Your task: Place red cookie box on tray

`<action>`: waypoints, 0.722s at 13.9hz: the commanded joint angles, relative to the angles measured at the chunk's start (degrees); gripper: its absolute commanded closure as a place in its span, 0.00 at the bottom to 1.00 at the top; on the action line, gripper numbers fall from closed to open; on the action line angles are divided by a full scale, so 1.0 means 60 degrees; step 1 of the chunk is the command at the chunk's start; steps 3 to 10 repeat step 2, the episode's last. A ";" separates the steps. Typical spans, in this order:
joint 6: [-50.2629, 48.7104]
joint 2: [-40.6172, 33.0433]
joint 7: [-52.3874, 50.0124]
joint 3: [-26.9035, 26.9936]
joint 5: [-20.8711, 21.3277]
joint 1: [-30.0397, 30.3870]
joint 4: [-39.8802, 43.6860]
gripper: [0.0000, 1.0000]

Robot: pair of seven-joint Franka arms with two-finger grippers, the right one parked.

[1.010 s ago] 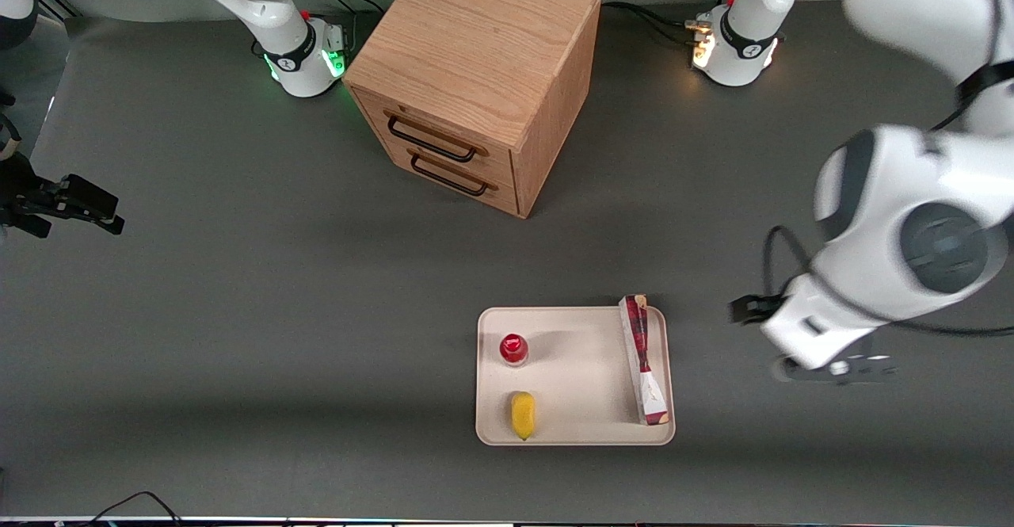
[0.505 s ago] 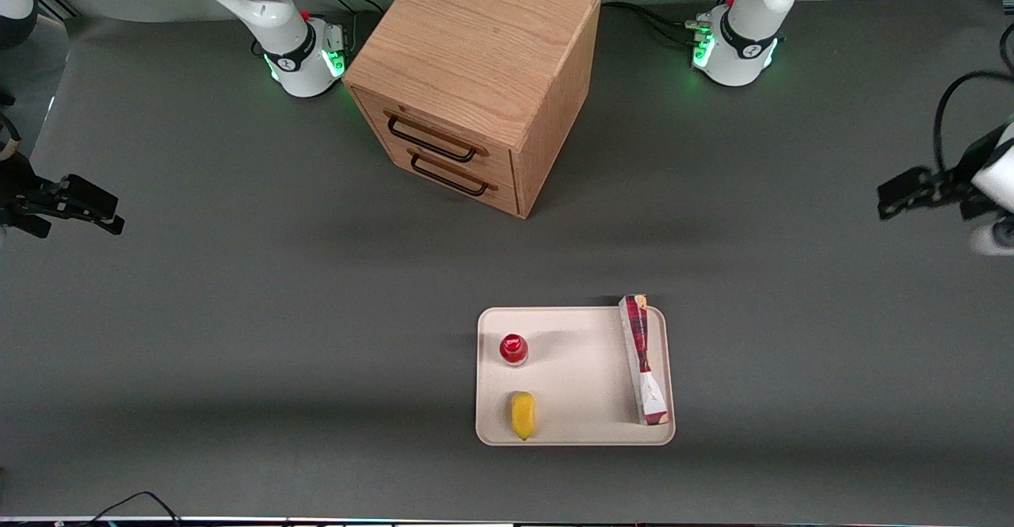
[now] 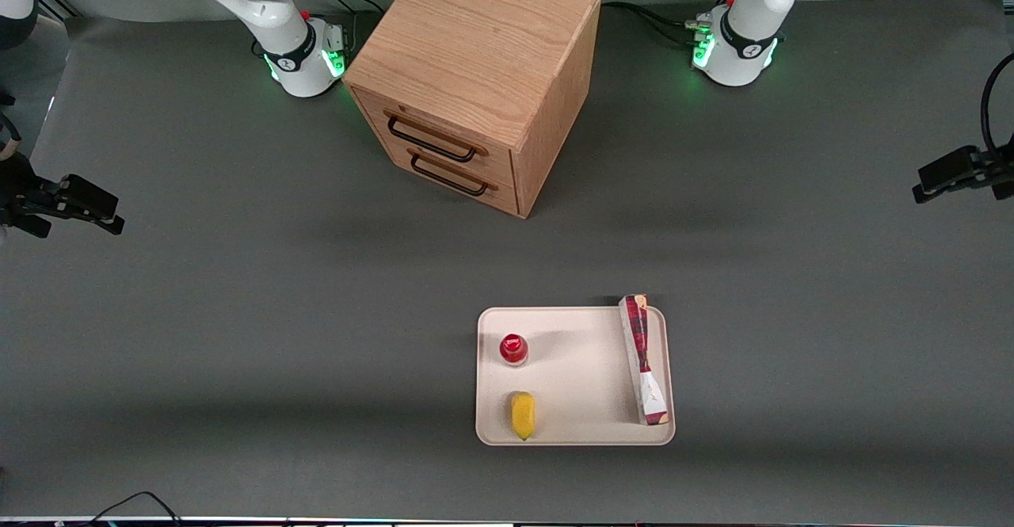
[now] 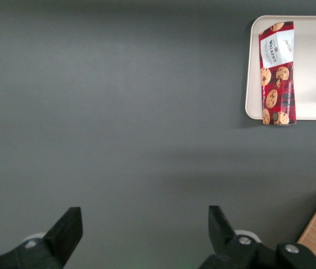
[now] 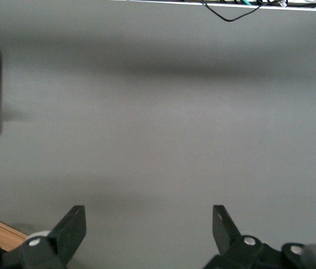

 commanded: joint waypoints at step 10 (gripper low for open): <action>0.0313 0.0088 0.0411 0.0028 -0.0069 -0.0038 -0.0049 0.00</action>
